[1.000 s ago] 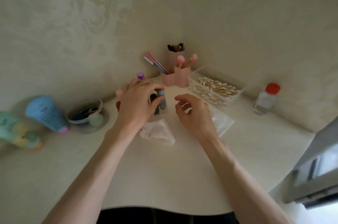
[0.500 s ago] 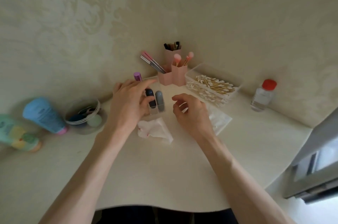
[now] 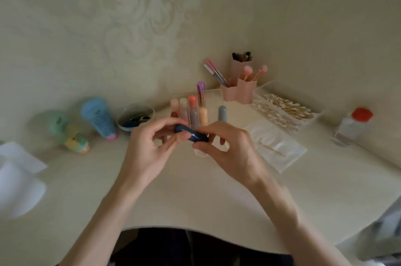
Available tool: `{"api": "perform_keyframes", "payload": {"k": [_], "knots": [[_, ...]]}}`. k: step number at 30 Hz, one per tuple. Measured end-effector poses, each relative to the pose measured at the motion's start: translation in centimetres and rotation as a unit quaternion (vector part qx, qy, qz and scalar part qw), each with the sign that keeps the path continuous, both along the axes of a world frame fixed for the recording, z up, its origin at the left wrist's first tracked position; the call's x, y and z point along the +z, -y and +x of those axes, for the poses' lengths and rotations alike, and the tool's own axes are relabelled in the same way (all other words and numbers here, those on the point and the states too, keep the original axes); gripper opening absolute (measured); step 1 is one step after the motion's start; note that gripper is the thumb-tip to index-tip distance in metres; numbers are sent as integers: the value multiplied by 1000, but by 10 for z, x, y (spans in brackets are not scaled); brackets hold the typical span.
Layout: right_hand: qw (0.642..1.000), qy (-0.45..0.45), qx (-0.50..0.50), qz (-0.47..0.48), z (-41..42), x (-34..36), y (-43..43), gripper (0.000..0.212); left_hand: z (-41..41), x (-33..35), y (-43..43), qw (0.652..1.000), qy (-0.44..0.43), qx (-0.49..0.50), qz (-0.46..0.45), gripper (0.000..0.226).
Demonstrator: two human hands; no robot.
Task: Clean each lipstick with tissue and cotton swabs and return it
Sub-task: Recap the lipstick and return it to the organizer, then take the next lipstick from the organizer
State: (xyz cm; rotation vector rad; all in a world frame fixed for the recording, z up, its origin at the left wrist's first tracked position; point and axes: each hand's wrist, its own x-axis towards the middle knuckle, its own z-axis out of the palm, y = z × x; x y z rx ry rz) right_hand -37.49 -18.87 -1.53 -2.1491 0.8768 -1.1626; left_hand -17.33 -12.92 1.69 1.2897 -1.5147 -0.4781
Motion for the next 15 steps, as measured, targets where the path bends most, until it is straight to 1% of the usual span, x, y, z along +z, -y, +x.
{"api": "perform_keyframes", "payload": {"k": [3, 6, 7, 9, 11, 13, 15], "knots": [[999, -10, 12, -40, 9, -1, -7, 23, 7, -6, -12, 1000, -15, 26, -1, 21], [999, -21, -27, -41, 8, -10, -11, 20, 24, -17, -24, 988, -107, 108, -33, 13], [998, -13, -41, -36, 6, -12, -11, 20, 33, -21, -28, 983, -112, 140, -38, 16], [999, 0, -45, -25, 2, -12, -11, 22, 49, -32, -33, 985, -38, 166, -18, 20], [999, 5, -39, -23, 3, -10, -10, 24, 53, -44, -36, 986, 63, 156, 13, 26], [999, 8, -49, -24, 6, -12, -10, 26, 50, -53, -35, 978, 150, 142, 24, 34], [998, -1, -60, -18, 8, -16, -9, 28, 49, -58, -32, 971, 197, 135, 29, 42]]}}
